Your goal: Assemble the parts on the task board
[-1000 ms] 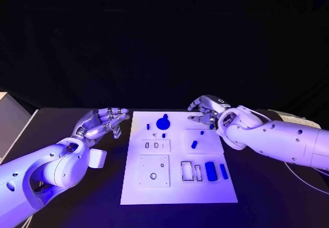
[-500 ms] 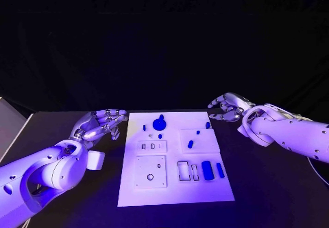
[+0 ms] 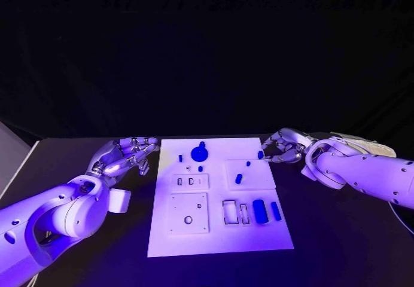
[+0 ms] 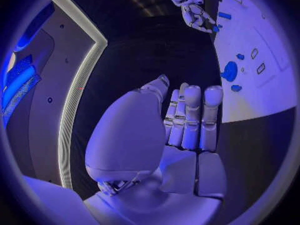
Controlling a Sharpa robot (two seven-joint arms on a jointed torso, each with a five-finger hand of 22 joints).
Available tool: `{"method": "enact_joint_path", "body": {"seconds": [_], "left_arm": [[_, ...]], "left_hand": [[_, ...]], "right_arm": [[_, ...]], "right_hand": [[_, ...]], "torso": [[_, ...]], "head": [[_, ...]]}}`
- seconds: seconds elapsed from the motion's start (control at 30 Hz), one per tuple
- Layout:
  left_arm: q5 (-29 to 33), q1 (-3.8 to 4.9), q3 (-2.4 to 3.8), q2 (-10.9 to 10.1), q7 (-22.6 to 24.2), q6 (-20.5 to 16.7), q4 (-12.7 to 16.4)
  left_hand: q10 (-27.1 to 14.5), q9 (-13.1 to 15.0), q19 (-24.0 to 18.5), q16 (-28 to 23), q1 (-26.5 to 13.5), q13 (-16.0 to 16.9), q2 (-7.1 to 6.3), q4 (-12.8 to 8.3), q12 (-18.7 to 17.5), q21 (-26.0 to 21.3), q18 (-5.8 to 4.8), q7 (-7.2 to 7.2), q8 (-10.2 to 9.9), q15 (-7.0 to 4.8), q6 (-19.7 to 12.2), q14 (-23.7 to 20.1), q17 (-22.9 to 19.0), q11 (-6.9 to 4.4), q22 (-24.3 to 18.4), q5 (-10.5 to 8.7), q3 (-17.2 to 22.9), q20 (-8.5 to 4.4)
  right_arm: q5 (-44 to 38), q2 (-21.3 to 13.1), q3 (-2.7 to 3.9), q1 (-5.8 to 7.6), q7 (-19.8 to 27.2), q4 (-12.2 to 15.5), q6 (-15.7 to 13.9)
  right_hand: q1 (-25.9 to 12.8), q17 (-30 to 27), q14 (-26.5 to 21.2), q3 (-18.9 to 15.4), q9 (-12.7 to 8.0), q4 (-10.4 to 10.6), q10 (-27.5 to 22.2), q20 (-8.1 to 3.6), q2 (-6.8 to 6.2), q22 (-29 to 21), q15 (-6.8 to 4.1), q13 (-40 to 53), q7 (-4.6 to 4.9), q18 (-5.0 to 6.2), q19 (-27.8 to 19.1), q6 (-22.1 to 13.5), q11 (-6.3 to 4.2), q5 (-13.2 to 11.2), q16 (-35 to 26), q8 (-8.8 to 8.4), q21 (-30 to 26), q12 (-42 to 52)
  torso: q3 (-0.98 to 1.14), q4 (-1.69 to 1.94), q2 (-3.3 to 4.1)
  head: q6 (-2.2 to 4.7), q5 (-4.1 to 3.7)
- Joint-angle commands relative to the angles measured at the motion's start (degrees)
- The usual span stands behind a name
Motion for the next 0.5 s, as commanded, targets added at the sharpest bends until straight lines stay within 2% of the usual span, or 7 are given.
{"method": "enact_joint_path", "body": {"seconds": [0.03,0.5], "left_arm": [[0.0,-0.1,0.04,0.1,0.5,1.1,0.0],[0.0,-0.15,0.04,0.1,0.5,1.1,-0.1]], "left_hand": [[-0.4,0.1,-0.2,0.3,-0.4,0.1,0.06,-0.1,0.2,0.2,-0.75,-0.2,0.0,0.01,-0.4,0.2,-0.1,-0.15,0.0,0.1,0.4,0.05],[-0.4,0.1,-0.2,0.3,-0.4,0.1,0.01,-0.2,0.3,0.3,-0.76,-0.21,0.0,0.0,-0.4,0.2,0.0,-0.17,0.1,0.1,0.5,0.06]], "right_arm": [[-1.4,0.0,0.0,-0.26,-0.3,0.1,3.5],[-1.7,0.9,0.01,-0.56,-1.7,-0.6,2.1]], "right_hand": [[-0.4,12.4,5.2,-0.3,-0.1,0.2,6.0,0.31,-0.08,15.1,0.18,15.1,0.18,-0.4,6.0,-0.3,0.54,-0.3,0.1,-0.21,0.3,0.1],[-1.0,12.4,5.2,-0.6,0.0,1.0,6.0,0.45,0.39,15.1,0.32,15.1,0.21,-0.4,6.0,0.0,0.56,0.4,0.1,-0.16,0.3,0.1]], "torso": [[-0.15,-0.02,-0.09],[-0.16,0.01,-0.09]], "head": [[-0.24,-0.13],[-0.46,-0.1]]}}
